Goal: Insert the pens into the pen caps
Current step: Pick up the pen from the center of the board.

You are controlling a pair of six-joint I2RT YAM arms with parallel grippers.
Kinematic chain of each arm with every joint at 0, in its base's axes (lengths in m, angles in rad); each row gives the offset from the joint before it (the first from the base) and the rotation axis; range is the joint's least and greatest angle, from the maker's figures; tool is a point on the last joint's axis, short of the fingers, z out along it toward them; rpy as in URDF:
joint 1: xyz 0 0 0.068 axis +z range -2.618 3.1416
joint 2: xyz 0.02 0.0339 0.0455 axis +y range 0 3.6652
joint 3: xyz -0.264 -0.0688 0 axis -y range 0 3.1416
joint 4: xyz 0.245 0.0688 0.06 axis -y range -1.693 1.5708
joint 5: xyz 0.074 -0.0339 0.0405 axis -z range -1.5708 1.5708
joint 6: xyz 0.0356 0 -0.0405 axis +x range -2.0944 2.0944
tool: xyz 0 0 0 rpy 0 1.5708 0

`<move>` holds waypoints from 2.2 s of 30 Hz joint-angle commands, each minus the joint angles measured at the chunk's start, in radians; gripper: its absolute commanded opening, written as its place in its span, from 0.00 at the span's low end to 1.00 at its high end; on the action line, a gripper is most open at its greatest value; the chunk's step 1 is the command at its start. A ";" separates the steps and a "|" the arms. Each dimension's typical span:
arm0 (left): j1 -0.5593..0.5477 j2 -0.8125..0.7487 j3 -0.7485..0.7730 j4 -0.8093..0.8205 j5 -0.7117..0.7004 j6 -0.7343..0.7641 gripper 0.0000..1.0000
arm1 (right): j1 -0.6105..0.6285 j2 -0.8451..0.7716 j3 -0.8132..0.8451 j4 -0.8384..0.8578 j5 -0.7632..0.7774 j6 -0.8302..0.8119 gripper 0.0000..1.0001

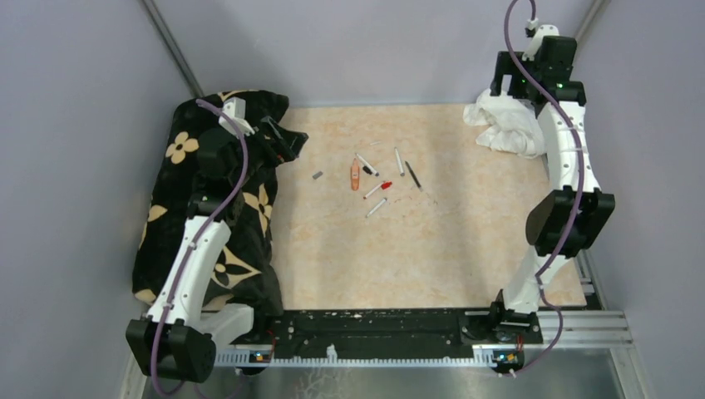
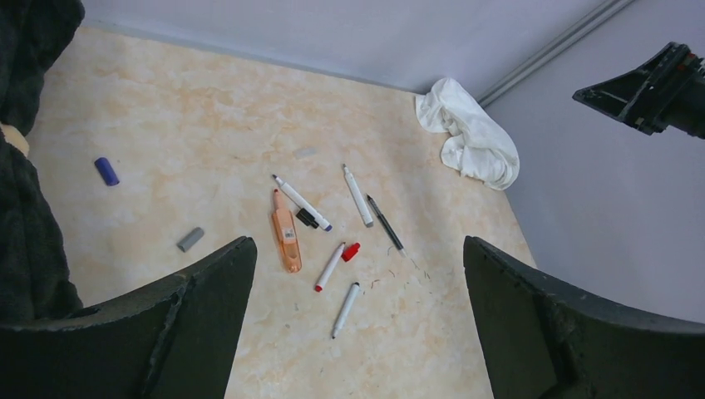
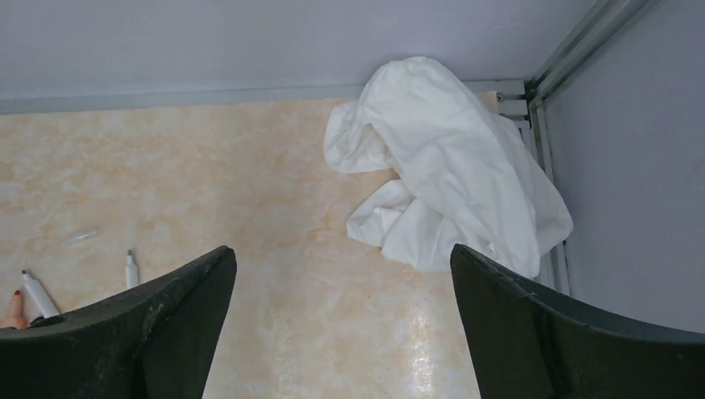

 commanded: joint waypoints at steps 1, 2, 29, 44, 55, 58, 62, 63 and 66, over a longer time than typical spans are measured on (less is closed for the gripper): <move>0.003 -0.025 0.004 0.045 0.028 0.046 0.99 | -0.007 -0.086 -0.042 0.009 -0.036 0.039 0.99; 0.003 -0.035 -0.009 0.054 0.020 0.049 0.99 | -0.006 -0.103 -0.055 0.011 -0.065 0.008 0.99; 0.004 0.003 -0.095 0.128 0.083 0.010 0.99 | 0.041 -0.306 -0.726 0.437 -0.684 -0.549 0.99; 0.004 -0.126 -0.143 -0.013 -0.067 0.059 0.99 | -0.013 0.016 -0.732 1.296 -0.795 -0.315 0.99; 0.003 -0.147 -0.147 -0.030 -0.129 0.063 0.99 | -0.107 0.214 -0.679 1.533 -0.972 0.101 0.99; 0.004 -0.116 -0.127 -0.033 -0.126 0.073 0.99 | -0.109 0.257 -0.672 1.524 -0.994 0.068 0.99; 0.004 -0.097 -0.114 -0.039 -0.119 0.077 0.99 | -0.120 0.253 -0.657 1.499 -1.014 0.087 0.99; 0.004 -0.098 -0.116 -0.039 -0.119 0.078 0.99 | -0.127 0.239 -0.668 1.488 -1.029 0.087 0.99; 0.004 -0.119 -0.140 -0.034 -0.125 0.077 0.99 | -0.156 0.198 -0.719 1.468 -1.040 0.087 0.99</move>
